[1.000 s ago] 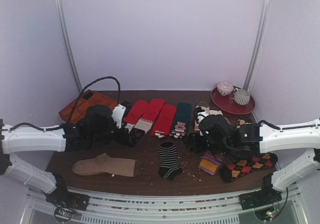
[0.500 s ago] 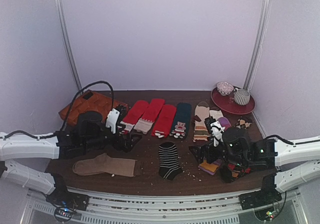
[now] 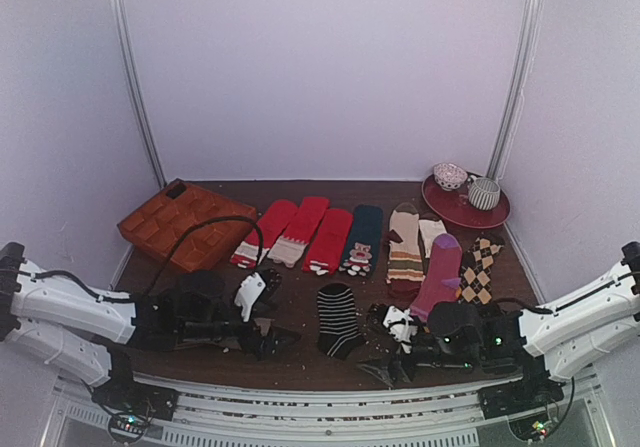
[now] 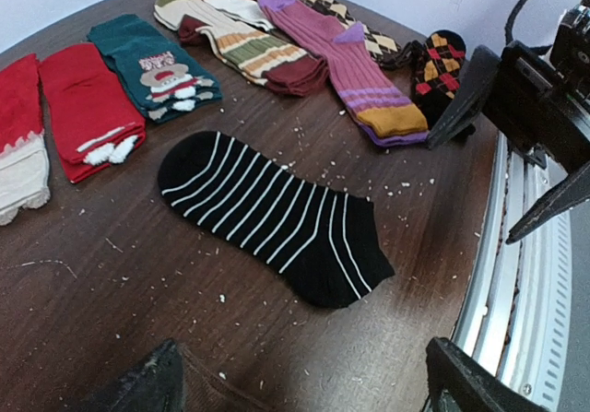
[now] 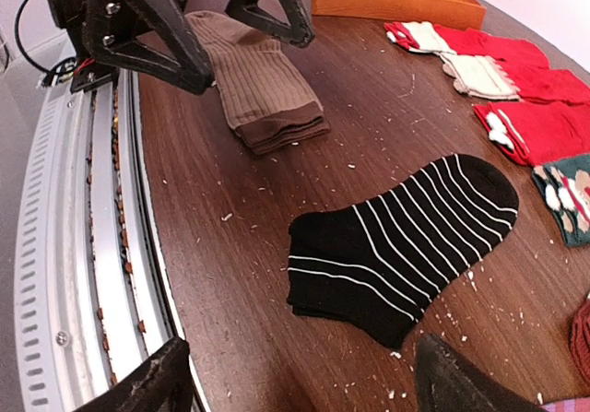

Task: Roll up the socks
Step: Roll the sock at the center of the board.

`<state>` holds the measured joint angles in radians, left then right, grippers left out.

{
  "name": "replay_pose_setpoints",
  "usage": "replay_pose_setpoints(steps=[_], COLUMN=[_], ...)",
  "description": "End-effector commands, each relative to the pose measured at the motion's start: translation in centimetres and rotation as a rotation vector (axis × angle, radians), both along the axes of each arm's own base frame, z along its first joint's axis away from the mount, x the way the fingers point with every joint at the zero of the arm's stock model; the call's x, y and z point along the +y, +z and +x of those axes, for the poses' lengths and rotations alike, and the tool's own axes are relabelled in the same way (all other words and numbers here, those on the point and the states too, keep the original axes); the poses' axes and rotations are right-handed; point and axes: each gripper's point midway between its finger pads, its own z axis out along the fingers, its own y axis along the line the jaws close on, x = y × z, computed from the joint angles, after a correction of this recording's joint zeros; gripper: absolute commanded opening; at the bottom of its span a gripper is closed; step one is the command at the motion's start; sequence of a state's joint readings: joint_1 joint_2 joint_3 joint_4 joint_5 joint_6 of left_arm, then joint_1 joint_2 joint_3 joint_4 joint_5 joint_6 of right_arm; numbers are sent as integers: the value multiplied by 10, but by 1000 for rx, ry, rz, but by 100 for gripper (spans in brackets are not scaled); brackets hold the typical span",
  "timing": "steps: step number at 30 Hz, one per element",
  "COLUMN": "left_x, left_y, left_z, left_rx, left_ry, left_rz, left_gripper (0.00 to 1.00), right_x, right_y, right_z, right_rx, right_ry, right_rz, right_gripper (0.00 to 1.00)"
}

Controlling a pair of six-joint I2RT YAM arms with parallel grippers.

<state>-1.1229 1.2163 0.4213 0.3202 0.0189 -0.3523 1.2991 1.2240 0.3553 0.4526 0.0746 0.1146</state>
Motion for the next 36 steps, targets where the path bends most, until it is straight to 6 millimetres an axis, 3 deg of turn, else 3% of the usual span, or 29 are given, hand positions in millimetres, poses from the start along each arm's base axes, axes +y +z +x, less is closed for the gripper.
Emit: replay_pose_setpoints(steps=[1, 9, 19, 28, 36], left_x=[-19, -18, -4, -5, -2], left_y=[6, -18, -39, -34, -37], left_z=[-7, -6, -8, -9, -8], left_rx=[-26, -18, 7, -1, -1], left_ry=[-87, -86, -60, -64, -60], left_rz=[-56, -5, 32, 21, 35], left_gripper=[89, 88, 88, 88, 88], right_x=[14, 30, 49, 45, 41], right_y=[-1, -19, -45, -51, -71], right_z=[-3, 0, 6, 27, 21], right_rx=[-109, -200, -168, -155, -76], right_ry=[100, 189, 252, 272, 344], right_rz=[-29, -136, -200, -266, -346], right_gripper=[82, 78, 51, 51, 43])
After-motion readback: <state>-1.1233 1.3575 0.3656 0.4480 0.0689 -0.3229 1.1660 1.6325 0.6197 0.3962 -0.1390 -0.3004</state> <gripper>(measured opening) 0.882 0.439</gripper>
